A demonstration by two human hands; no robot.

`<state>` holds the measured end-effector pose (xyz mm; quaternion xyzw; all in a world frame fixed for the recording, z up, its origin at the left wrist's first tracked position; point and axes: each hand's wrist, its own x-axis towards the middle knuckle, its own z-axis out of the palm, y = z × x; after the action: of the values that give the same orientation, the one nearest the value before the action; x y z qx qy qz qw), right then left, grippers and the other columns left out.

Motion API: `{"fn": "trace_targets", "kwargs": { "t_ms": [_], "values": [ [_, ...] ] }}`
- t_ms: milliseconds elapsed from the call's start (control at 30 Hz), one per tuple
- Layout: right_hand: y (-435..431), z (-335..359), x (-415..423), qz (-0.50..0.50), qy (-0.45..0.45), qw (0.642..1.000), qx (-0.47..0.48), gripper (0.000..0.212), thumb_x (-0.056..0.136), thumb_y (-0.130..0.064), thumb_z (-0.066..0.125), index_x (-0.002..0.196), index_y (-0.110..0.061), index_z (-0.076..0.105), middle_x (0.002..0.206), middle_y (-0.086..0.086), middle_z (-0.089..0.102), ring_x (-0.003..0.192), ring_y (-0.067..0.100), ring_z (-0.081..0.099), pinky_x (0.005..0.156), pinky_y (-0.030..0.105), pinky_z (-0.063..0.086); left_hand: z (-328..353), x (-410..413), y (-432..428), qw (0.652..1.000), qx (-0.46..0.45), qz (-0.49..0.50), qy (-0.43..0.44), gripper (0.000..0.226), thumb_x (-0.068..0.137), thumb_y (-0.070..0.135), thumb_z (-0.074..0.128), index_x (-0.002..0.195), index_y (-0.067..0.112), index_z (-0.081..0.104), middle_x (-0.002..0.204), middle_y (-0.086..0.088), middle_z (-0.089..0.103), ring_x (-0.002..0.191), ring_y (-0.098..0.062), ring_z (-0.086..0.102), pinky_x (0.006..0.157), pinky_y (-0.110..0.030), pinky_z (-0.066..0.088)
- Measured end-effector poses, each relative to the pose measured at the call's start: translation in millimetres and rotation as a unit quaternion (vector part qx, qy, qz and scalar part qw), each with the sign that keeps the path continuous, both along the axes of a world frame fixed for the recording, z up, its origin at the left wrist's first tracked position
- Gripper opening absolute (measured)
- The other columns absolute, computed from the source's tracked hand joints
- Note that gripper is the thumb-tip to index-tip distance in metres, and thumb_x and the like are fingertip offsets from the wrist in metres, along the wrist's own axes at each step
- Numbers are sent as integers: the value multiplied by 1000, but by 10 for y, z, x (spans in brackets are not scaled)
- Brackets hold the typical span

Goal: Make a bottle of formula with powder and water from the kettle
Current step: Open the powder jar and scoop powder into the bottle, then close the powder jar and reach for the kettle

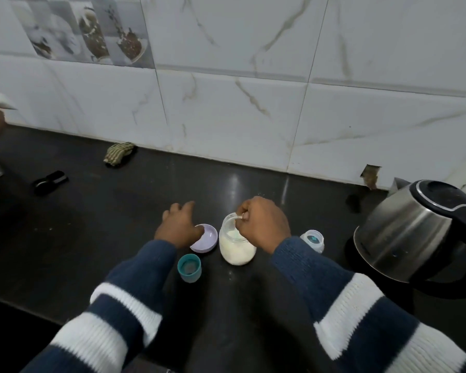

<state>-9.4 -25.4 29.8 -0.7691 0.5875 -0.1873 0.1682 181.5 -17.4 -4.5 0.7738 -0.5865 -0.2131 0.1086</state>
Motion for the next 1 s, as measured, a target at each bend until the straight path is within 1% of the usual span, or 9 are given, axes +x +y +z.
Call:
{"fn": "trace_targets", "kwargs": {
  "t_ms": [67,167,233,333,400,567,733,900,1000],
  "values": [
    [-1,-39,-24,-18,-24,999,-31,28,81,-23,64,108,-20,71,107,5,64,101,26,62,83,38,52,-24,-26,-162,995,58,-58,-48,77,85,30,61,151,27,20,153,-14,24,139,-37,23,109,-49,34],
    [266,-247,-102,-118,-220,967,-55,40,78,-17,70,117,-19,66,103,-1,58,95,20,63,85,43,53,-92,-93,-318,982,119,-113,-98,83,83,37,65,151,34,18,154,-12,23,140,-37,23,110,-51,35],
    [589,-479,-105,-148,-274,949,-39,54,74,-23,73,126,-19,58,107,-3,55,92,18,61,86,44,52,-159,-114,-369,973,155,-125,-120,83,78,46,67,148,38,23,153,-7,27,139,-35,27,106,-52,38],
    [815,-772,-11,-140,-241,960,20,90,67,-48,71,144,-17,38,130,3,46,116,25,55,98,43,47,-234,-94,-445,964,181,-147,-132,75,54,65,65,124,41,50,137,-2,50,122,-30,49,97,-47,47],
    [778,-865,31,-132,-218,967,29,102,67,-49,77,149,-14,28,141,7,39,130,26,44,107,37,39,-261,-76,-495,964,175,-162,-122,72,44,68,60,108,37,56,124,0,58,107,-26,59,91,-45,52],
    [632,-895,122,-128,-172,977,15,110,68,-48,80,152,-13,19,150,7,32,139,24,32,110,32,30,-237,-143,-460,953,185,-192,-144,88,61,62,69,139,36,38,139,-6,43,127,-32,47,103,-48,43],
    [517,-888,134,-129,-137,982,30,105,74,-44,76,153,-16,14,151,6,32,139,24,31,109,34,32,-289,-130,-482,958,131,-205,-153,75,71,51,70,137,30,41,135,-7,45,122,-30,50,99,-45,45],
    [449,-897,141,-132,-134,982,34,98,74,-38,75,152,-20,18,146,5,37,135,25,35,108,36,38,-24,0,-591,998,-20,-33,57,76,75,40,77,134,9,39,137,-17,46,122,-34,50,98,-39,44],
    [413,-907,167,-127,-134,982,36,97,75,-38,74,151,-22,17,147,4,36,135,24,35,107,36,39,199,-92,-461,956,-167,54,234,70,77,39,77,130,11,40,132,-14,51,118,-30,52,93,-37,46]
  ]
}}
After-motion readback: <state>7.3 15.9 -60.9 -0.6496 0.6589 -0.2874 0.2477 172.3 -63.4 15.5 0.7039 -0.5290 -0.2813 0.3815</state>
